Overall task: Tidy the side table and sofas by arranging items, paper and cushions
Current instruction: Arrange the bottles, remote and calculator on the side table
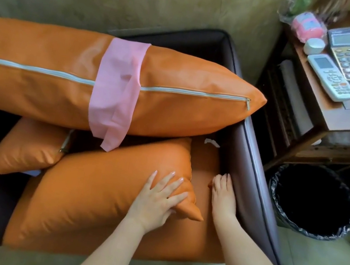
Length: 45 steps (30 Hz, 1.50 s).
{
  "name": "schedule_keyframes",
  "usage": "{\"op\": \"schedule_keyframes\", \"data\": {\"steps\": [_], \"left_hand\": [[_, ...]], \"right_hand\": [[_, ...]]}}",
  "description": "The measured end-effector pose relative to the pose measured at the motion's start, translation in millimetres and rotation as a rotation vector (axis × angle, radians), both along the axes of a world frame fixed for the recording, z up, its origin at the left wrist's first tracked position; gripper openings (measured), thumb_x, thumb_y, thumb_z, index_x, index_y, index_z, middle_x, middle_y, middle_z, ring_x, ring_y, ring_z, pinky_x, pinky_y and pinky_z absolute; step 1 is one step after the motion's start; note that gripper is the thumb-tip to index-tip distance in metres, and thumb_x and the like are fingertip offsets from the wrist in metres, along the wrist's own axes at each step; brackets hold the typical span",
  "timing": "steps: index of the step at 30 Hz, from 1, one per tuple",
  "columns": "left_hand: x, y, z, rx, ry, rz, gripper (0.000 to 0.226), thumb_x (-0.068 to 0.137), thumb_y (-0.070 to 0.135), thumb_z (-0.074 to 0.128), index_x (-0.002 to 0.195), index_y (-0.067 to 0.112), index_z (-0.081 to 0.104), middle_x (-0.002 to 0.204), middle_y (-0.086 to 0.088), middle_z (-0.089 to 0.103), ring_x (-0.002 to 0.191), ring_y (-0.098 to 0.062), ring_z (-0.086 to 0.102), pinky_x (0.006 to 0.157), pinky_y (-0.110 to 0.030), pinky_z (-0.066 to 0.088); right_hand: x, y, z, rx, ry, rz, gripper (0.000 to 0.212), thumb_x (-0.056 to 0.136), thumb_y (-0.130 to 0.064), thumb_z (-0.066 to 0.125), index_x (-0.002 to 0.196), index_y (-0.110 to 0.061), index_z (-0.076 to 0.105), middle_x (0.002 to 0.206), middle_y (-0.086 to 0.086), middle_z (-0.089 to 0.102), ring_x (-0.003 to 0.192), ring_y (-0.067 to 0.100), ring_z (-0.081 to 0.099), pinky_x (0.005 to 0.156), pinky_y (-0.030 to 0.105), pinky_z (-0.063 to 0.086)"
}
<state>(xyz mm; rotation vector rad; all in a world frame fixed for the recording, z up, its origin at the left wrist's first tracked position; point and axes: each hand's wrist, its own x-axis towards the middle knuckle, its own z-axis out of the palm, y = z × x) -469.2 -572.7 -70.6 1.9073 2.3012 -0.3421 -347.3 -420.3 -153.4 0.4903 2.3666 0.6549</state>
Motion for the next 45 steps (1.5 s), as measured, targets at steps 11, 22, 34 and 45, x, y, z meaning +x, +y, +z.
{"op": "schedule_keyframes", "data": {"steps": [11,22,34,45], "left_hand": [[12,9,31,-0.126,-0.186,0.199,0.056,0.095,0.050,0.041,0.148,0.037,0.023,0.159,0.009,0.008,0.147,-0.014,-0.007,0.114,-0.048,-0.015],[63,118,159,0.300,-2.122,1.395,0.041,0.099,0.040,0.038,0.101,0.007,0.062,0.075,-0.008,0.071,0.064,-0.017,0.068,0.055,-0.024,0.054],[117,195,187,0.307,-1.519,0.907,0.023,0.085,-0.004,0.062,0.107,0.003,0.065,0.088,-0.006,0.069,0.077,-0.017,0.063,0.066,-0.024,0.050],[178,269,172,0.230,-1.424,0.874,0.032,0.079,-0.018,0.060,0.099,0.007,0.065,0.080,-0.003,0.068,0.063,-0.003,0.065,0.053,-0.012,0.049]], "right_hand": [[-9,2,55,-0.264,0.594,-0.254,0.074,0.081,-0.023,0.064,0.139,0.000,0.025,0.132,0.018,0.040,0.125,0.034,0.039,0.112,0.042,0.026],[27,28,217,-1.282,1.330,-0.839,0.099,0.064,-0.025,0.080,0.139,-0.028,0.015,0.122,-0.008,0.048,0.109,0.009,0.055,0.089,0.025,0.046],[118,119,280,-1.615,1.667,-1.458,0.015,0.091,-0.015,0.058,0.106,-0.012,0.062,0.106,0.012,0.066,0.093,0.021,0.064,0.074,0.028,0.053],[187,197,244,-1.825,1.444,-1.501,0.031,0.086,-0.031,0.062,0.110,-0.011,0.065,0.104,0.007,0.069,0.101,0.018,0.064,0.090,0.036,0.050]]}}
